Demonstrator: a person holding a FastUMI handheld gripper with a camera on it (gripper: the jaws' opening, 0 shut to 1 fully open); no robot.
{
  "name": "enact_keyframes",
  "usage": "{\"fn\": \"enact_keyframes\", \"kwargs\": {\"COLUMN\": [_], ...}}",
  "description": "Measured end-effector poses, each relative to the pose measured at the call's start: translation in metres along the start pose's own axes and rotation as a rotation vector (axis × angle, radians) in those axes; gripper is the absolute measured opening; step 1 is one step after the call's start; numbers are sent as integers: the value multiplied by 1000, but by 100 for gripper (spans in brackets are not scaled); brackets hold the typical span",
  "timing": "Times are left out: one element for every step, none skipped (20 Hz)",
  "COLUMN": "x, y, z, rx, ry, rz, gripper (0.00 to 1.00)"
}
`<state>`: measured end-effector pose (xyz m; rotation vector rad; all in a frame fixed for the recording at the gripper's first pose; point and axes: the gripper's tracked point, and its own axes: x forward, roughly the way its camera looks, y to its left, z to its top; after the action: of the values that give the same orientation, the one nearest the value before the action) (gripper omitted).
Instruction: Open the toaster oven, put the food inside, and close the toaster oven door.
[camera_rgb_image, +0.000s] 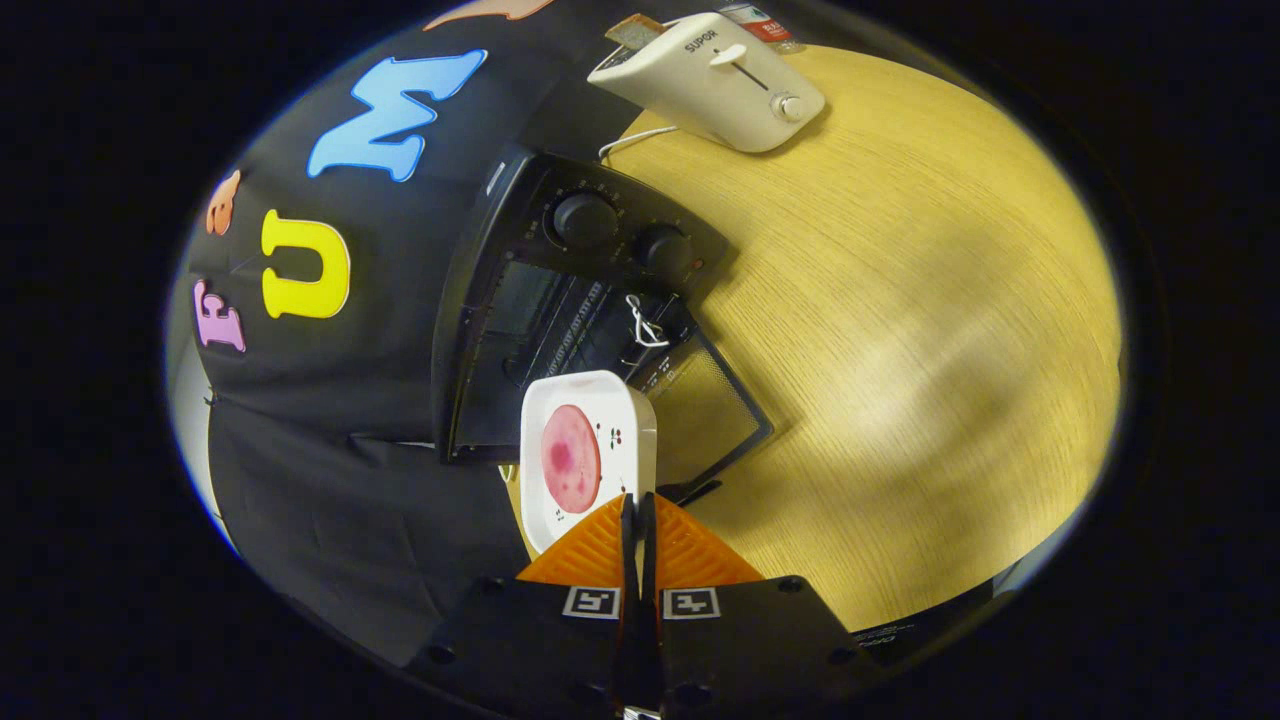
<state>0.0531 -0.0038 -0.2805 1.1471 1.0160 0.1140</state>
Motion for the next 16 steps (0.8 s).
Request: {"fn": "enact_keyframes", "kwargs": {"x": [9,18,26,32,39,46,52,57,63,67,70,76,79,84,87,91], "y": [3,7,11,15,17,18,18,18,18,20,23,26,28,31,34,37], "z": [3,7,10,13,16,20,23,28,30,31,33,36,40,45,46,48], "rx": [19,40,60,78,92,103,113,125,139,151,150,147,149,154,162,170], "ry": [-2,-5,-8,-12,-16,-21,-28,-39,-40,-42,-53,-72,-96,-125,-141,-155], "rz": [7,20,30,41,48,50,51,49,47,48,54,59,60,69,79,90], "gripper": [2,2,2,2,2,2,2,2,2,2,2,2,2,2,2,2]}}
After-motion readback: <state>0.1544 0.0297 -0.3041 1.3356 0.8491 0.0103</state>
